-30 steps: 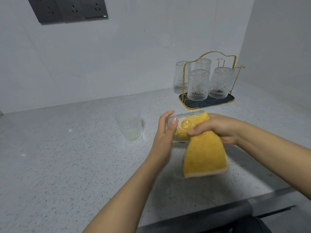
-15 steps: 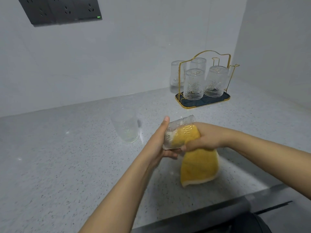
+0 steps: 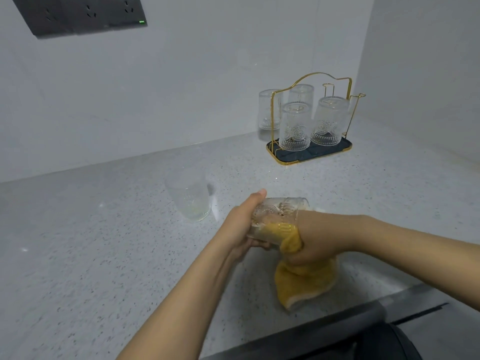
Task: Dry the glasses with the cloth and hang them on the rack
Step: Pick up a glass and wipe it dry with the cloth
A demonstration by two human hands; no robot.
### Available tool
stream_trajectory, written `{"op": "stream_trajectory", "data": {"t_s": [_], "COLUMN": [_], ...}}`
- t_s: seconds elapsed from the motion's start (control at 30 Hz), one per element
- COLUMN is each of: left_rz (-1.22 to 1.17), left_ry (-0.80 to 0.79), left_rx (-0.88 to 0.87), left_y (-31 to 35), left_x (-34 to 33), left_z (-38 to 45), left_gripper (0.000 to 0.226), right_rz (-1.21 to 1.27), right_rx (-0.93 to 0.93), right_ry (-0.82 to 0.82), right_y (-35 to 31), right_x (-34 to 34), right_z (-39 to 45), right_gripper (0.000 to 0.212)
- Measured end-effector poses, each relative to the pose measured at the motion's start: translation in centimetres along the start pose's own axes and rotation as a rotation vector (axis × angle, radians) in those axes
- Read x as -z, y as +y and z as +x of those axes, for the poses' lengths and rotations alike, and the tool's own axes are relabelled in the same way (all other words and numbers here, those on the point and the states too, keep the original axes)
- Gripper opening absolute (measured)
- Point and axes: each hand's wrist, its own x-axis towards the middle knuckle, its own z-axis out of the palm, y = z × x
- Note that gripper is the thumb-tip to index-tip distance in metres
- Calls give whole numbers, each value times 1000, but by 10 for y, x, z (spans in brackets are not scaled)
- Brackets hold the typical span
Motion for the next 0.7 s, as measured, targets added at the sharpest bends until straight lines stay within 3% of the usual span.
{"op": "stream_trajectory", "data": {"t_s": [0.13, 0.2, 0.27, 0.33, 0.4, 0.47, 0.6, 0.7], "left_rz": [7, 37, 85, 78, 12, -53, -124, -127], "left_ry": [-78, -105, -46, -14, 36, 81, -15, -84], "left_rx": [-70, -221, -407, -563, -642, -601, -119, 17], "left_y": [-1, -2, -7, -8, -12, -11, 3, 2], "left_x": [-1, -3, -6, -11, -13, -10, -3, 0], "left_z": [-2, -2, 0, -2, -1, 2, 0, -1], "left_gripper": [65, 73, 67, 51, 46, 50, 42, 45], "right_rz": [211, 610, 1130, 1284, 1220, 961, 41, -26], "right_rx": [-56, -127, -172, -180, -148, -102, 48, 84], "right_ry": [33, 61, 43, 44, 39, 46, 129, 101], "right_y": [8, 15, 17, 16, 9, 1, -8, -4], "right_x": [13, 28, 36, 36, 33, 29, 14, 13], "right_z": [-2, -6, -6, -5, -5, -6, -4, -1], "right_gripper": [20, 28, 41, 52, 53, 44, 12, 15]}}
